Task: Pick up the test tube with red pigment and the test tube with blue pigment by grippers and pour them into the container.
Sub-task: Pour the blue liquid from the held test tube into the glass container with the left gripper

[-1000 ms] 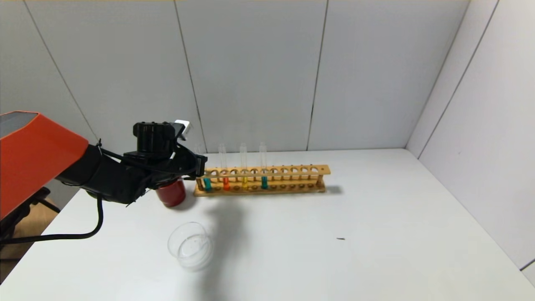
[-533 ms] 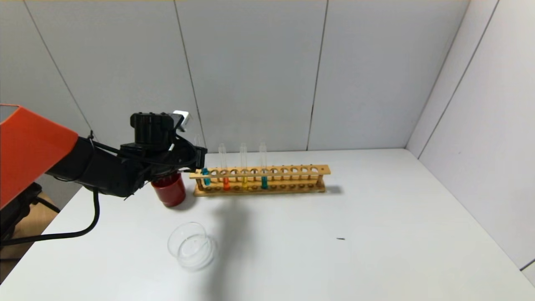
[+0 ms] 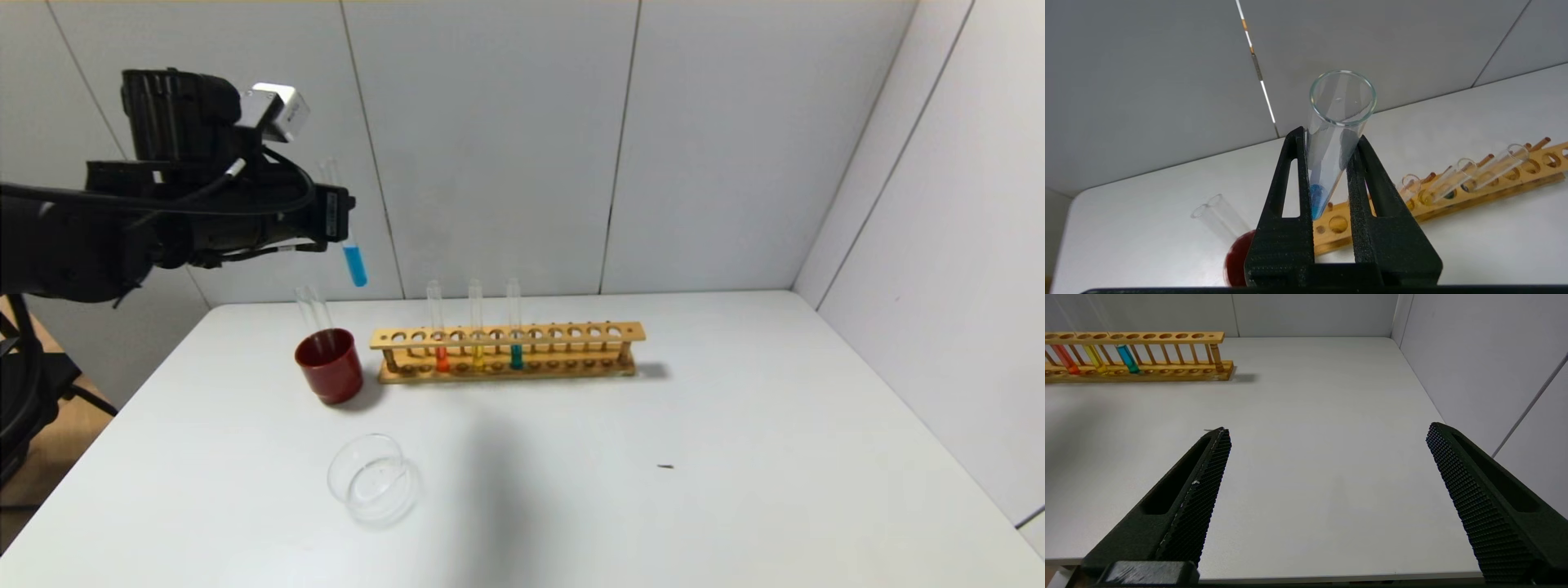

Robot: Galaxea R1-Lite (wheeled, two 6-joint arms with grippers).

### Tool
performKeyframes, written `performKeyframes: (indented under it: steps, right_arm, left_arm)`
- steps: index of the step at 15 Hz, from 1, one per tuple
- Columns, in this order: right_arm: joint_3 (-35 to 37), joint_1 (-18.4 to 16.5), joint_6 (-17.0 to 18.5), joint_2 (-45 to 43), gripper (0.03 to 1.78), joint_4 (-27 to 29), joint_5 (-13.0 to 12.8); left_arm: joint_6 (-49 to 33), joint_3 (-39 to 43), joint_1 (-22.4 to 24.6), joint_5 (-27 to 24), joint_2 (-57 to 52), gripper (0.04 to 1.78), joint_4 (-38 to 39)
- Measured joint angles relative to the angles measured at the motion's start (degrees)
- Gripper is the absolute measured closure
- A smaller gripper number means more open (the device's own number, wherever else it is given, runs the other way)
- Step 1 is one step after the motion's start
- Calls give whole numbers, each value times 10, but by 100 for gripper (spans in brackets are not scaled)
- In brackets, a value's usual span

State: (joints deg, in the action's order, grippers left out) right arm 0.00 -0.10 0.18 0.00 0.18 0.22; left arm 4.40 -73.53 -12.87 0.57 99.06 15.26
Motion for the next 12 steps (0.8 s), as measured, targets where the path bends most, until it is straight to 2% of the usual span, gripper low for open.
performKeyframes:
  steps: [3,6,8,12]
  right_arm:
    - [0,0,0,0,6,0,0]
    - [0,0,0,0,6,0,0]
    - [0,0,0,0,6,0,0]
    - [0,0,0,0,6,0,0]
  left_arm:
    - [22,45,1,1,-55,152,-27]
    - [50,133,12,-29,-98,152,18]
    - [121,184,34,-89,-122,152,42]
    - [225,236,65,-275,-144,152,39]
